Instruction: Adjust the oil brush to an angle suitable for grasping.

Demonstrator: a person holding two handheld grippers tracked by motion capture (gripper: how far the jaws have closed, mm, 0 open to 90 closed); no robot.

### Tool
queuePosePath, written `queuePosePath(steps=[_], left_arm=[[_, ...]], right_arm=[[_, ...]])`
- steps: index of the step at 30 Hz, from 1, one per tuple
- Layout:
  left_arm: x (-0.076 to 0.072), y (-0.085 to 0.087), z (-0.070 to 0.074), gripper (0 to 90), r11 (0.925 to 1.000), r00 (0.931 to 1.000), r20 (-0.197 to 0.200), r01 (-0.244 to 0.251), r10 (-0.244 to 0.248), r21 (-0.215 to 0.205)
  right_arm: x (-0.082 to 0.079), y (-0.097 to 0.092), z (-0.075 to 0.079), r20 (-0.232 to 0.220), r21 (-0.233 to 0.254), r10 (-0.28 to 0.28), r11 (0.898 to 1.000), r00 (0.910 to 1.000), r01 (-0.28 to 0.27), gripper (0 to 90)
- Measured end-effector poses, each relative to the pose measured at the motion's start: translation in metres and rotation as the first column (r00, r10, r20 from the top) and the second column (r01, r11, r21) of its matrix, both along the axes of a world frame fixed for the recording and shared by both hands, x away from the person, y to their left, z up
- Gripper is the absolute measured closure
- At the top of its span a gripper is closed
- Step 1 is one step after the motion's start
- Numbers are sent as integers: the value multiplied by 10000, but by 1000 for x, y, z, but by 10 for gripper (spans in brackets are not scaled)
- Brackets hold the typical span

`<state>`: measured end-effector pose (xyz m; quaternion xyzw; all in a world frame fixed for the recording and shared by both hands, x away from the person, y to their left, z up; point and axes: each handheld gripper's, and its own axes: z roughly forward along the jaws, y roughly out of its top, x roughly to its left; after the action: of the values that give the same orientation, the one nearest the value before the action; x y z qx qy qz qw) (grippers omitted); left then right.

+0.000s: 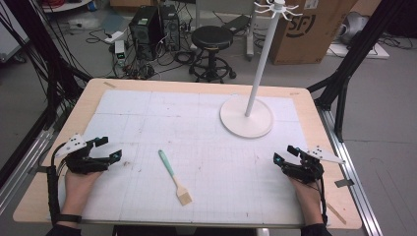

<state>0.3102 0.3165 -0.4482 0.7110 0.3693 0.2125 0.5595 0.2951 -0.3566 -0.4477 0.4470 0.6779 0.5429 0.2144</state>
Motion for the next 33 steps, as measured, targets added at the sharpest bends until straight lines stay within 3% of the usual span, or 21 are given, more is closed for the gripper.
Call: queuePosePath(steps=[18, 23, 29, 33], left_arm=[[0, 0, 1, 159, 9999, 9999, 53, 155, -155, 15], [-1, -1, 2, 195, 9997, 9997, 102, 218, -219, 107], [-4, 0, 6, 201, 9992, 9989, 255, 387, -386, -54], [-5, 0, 7, 195, 9983, 9988, -41, 478, -480, -343]], right_arm=[[0, -1, 0, -97, 136, -138, 9998, 9999, 140, 212], [0, -2, 0, -106, 160, -133, 9998, 9999, 134, 210], [1, -2, 0, -110, 176, -168, 9997, 9998, 170, 203], [0, -2, 0, -127, 193, -192, 9996, 9997, 195, 201]])
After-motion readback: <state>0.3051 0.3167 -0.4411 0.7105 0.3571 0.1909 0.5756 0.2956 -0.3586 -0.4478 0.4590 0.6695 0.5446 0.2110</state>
